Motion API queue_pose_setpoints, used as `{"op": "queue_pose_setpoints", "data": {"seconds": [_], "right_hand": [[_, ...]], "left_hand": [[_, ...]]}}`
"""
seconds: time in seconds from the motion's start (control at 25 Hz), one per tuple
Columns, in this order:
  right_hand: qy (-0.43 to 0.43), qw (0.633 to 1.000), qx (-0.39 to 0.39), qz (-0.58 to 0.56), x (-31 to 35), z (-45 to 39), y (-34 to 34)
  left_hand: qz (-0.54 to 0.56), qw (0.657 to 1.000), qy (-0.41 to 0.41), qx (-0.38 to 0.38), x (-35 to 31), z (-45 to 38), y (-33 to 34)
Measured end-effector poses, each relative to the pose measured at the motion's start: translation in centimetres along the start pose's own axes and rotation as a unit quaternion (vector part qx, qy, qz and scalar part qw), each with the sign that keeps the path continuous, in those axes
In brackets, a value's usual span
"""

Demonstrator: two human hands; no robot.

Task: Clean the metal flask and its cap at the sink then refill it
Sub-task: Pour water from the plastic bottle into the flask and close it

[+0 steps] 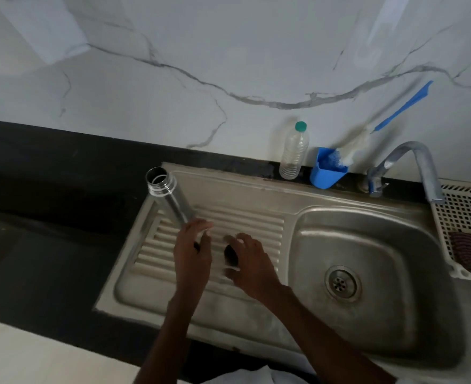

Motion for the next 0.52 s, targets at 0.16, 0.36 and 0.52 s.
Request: {"op": "queue_pose_setpoints", "data": {"seconds": [0.16, 0.36, 0.52], "right_hand": [[0.001, 1.000, -0.024, -0.011, 0.2, -0.6, 1.2], [0.149, 0.922, -0.132, -0.333, 1.5, -0.5, -1.7], [0.115, 0.918, -0.213, -0.315, 3.1, 1.3, -6.1]], "left_hand": [[0.009, 0.988, -0.122, -0.098, 1.3, 0.0, -3.5], [0.041, 0.976, -0.214, -0.022, 2.9, -5.6, -3.4], [0.094, 0.974, -0.202, -0.049, 4.5, -9.4, -2.8]]}}
Point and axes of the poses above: each hand's wrist, its own z-axis away from the middle knuckle, its own y-axis out of the palm, x = y × z, the point moved 2 cm from there along -z, towards the middle knuckle, and after that the axes turned 2 degrees about x, right-handed, at the moved point
